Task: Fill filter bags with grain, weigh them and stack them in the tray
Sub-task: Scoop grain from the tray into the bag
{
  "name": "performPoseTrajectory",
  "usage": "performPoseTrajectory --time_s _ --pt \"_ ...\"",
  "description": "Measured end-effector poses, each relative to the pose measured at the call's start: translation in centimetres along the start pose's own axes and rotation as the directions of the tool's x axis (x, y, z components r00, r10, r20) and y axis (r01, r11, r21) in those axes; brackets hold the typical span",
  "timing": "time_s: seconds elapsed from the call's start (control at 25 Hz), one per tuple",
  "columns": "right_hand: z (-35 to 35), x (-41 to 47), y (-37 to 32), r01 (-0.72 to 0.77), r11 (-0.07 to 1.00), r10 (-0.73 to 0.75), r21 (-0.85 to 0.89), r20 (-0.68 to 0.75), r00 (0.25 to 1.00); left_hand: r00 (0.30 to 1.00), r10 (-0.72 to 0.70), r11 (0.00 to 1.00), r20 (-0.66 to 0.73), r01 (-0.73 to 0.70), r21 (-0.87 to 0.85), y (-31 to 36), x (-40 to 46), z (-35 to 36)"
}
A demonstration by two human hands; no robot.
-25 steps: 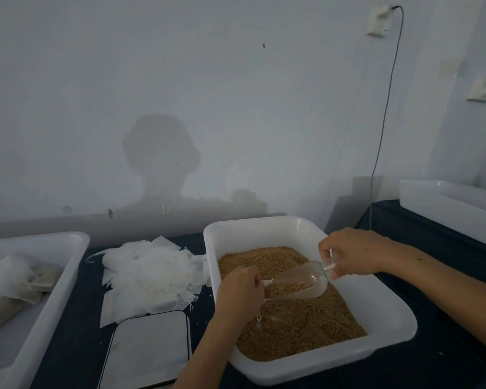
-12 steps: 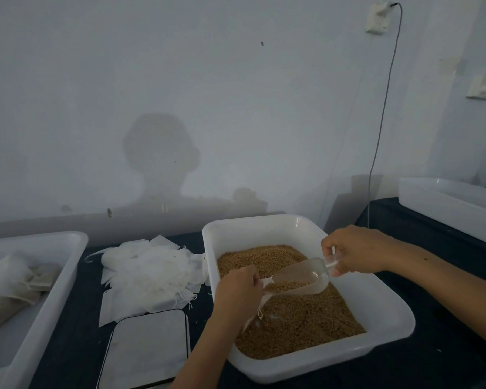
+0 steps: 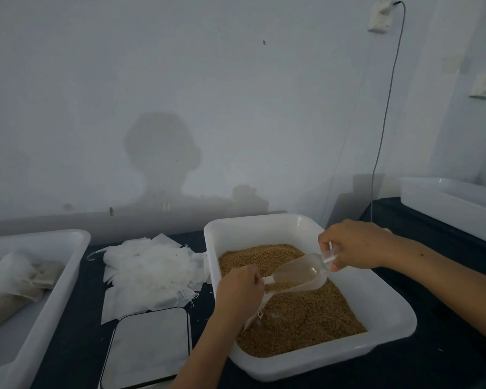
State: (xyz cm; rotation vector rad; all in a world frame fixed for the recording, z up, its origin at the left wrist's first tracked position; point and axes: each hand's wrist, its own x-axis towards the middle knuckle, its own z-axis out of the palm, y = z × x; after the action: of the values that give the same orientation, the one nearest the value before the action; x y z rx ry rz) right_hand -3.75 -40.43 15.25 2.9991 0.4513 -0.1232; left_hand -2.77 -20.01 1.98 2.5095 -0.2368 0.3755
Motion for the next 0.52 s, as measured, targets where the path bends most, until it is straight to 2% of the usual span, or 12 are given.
performPoseTrajectory --time_s 0.12,0.2,0.32,0.4,0.44,0.52 --pt "0.7 -0.4 0.7 -0.009 0.996 0.005 0.093 0.046 0.999 1.000 -0.012 1.000 -0.001 0.012 0.012 0.0 0.0 0.0" --pt "1.4 -0.9 1.5 -0.015 0.971 -0.002 0.238 0.071 0.998 1.000 -0.025 1.000 0.006 0.025 0.014 -0.1 0.0 -0.1" --pt "2.5 -1.8 2.7 -0.017 0.875 -0.024 0.484 0.078 0.997 0.999 -0.051 0.998 -0.007 0.051 -0.043 -0.2 0.1 -0.1" --pt "3.1 -2.1 3.5 -0.031 0.817 -0.018 0.576 0.079 0.997 0.992 -0.125 0.970 -0.022 0.118 -0.213 -0.2 0.2 -0.3" --pt "3.3 -2.2 3.9 -0.042 0.782 -0.005 0.622 0.074 0.997 0.980 -0.200 0.911 -0.015 0.181 -0.372 -0.1 0.4 -0.7" --pt "3.8 -2.2 4.6 -0.069 0.694 0.051 0.717 0.046 0.998 0.941 -0.333 0.683 0.055 0.281 -0.674 0.0 0.6 -1.2"
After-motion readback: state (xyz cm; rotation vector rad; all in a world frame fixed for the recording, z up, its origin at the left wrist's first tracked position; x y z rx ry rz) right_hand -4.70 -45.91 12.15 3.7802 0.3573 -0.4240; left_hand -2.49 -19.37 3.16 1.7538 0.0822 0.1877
